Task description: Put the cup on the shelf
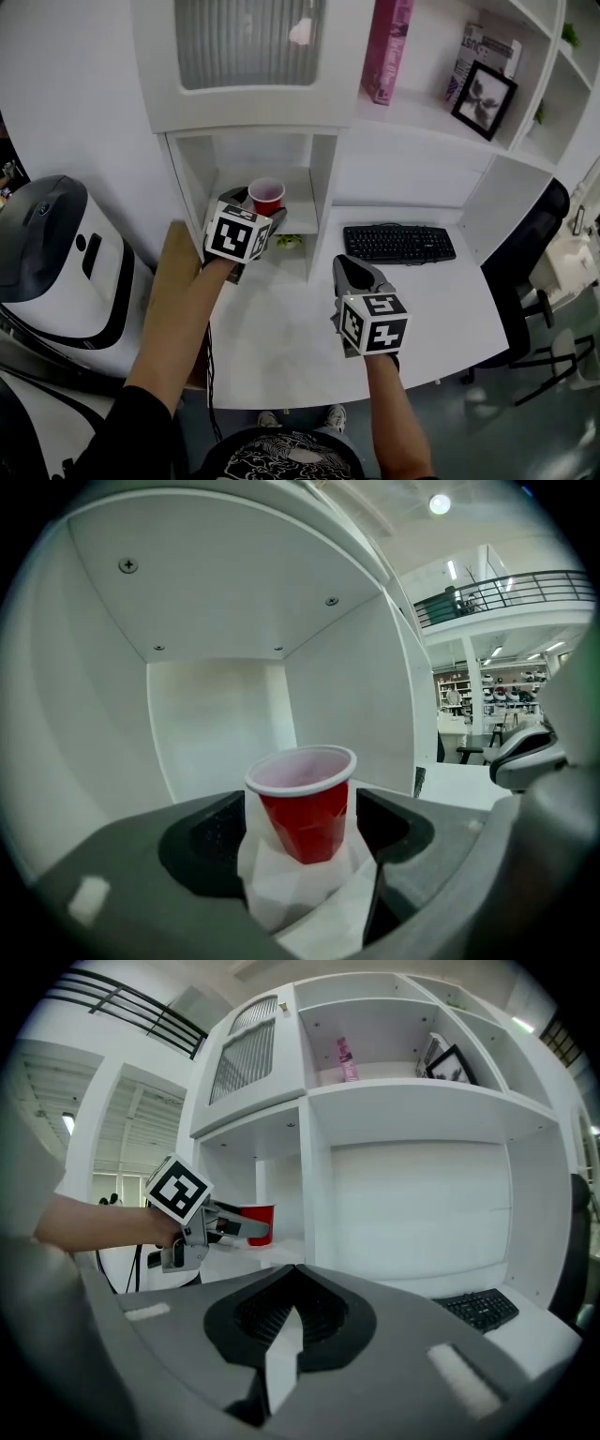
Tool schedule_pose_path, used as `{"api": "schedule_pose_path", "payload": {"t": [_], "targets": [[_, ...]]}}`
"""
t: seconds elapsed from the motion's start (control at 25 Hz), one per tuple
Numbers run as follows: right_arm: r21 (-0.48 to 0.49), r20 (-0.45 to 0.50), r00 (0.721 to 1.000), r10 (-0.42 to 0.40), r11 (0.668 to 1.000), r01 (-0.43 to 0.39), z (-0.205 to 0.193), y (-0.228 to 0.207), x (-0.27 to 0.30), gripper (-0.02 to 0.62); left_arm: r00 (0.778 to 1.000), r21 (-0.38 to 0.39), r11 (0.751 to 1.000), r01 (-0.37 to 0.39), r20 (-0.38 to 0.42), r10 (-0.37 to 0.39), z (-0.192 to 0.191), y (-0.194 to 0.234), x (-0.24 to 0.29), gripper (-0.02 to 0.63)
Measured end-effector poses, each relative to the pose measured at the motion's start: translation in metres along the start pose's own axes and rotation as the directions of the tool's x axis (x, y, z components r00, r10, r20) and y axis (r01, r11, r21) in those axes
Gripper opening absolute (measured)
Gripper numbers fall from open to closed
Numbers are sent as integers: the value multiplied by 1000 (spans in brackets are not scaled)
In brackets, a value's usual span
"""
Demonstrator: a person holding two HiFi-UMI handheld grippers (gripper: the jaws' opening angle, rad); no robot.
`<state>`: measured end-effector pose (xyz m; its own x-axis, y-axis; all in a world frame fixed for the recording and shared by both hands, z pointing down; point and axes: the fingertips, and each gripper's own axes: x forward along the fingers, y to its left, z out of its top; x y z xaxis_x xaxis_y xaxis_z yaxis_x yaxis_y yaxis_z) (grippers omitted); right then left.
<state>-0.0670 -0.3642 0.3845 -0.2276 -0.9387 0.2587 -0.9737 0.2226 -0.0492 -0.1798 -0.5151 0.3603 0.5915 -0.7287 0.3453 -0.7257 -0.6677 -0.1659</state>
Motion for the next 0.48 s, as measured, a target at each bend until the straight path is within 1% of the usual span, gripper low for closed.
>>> {"api": "schedule_pose_path", "payload": {"t": [0.24,0.48], "targets": [[-10,6,999,50,999,-50,8,-2,4,28,1000,-32,999,-24,15,24,-1,-5,-17,466],[-26,14,994,111,994,-110,18,-2,7,28,996,-80,994,-70,41,73,1,-9,-39,463]]}}
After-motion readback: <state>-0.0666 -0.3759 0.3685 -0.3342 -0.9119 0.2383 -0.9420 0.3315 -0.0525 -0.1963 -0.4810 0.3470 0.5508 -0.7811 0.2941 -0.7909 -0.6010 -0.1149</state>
